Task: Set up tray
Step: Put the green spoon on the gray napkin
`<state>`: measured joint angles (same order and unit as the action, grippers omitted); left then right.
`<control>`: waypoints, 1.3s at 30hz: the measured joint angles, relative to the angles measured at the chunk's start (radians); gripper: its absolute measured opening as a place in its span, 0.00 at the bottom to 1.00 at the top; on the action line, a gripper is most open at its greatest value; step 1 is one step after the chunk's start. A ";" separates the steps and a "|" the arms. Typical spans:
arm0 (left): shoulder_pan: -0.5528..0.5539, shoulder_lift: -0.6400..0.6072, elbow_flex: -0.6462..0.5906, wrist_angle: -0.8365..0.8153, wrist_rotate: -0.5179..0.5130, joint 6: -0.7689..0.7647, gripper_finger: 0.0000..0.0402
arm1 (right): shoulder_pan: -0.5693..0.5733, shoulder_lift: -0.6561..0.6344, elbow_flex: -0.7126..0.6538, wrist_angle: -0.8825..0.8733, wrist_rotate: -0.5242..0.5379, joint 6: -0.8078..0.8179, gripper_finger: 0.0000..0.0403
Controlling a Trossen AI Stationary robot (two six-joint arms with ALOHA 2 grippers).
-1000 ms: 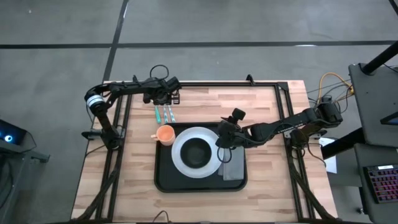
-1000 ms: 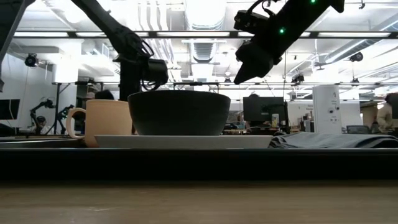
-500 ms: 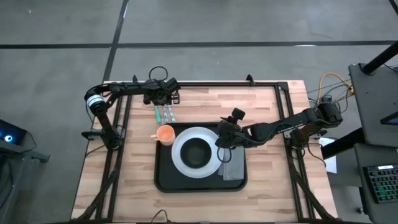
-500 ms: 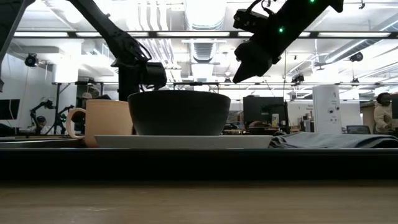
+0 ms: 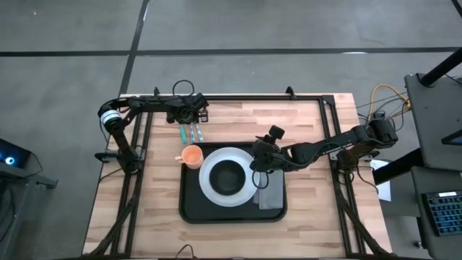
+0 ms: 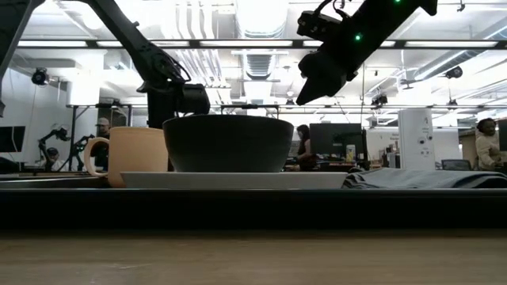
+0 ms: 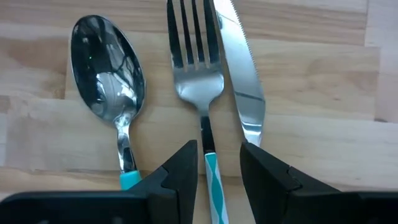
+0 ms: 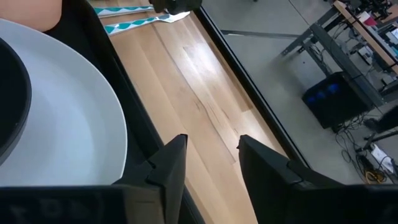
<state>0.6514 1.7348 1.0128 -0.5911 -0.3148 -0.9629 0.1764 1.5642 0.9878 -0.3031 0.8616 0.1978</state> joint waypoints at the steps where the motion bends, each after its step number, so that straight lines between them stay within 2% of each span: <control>1: 0.000 0.000 0.001 -0.001 0.000 0.007 0.25 | 0.000 0.000 0.000 0.000 0.000 0.000 0.33; 10: -0.003 -0.030 0.003 -0.031 -0.029 0.000 0.25 | -0.001 0.000 0.000 0.000 0.000 0.000 0.33; 12: -0.003 -0.053 0.003 -0.071 -0.043 0.000 0.25 | -0.001 0.000 0.000 0.000 0.000 0.000 0.33; 16: -0.007 -0.111 -0.007 -0.180 -0.139 -0.023 0.25 | -0.001 0.000 0.000 0.000 0.000 0.002 0.32; 18: -0.002 -0.130 -0.033 -0.214 -0.139 -0.061 0.25 | -0.001 0.000 0.000 0.001 0.000 0.001 0.32; 30: 0.061 -0.154 -0.230 0.068 -0.077 -0.068 0.25 | 0.000 0.000 0.000 0.028 -0.001 0.004 0.31; 39: 0.061 -0.153 -0.246 0.120 -0.068 -0.059 0.25 | 0.000 0.000 0.000 0.096 -0.036 -0.003 0.31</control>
<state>0.7124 1.5822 0.7672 -0.4714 -0.3826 -1.0220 0.1764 1.5642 0.9878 -0.2073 0.8259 0.1949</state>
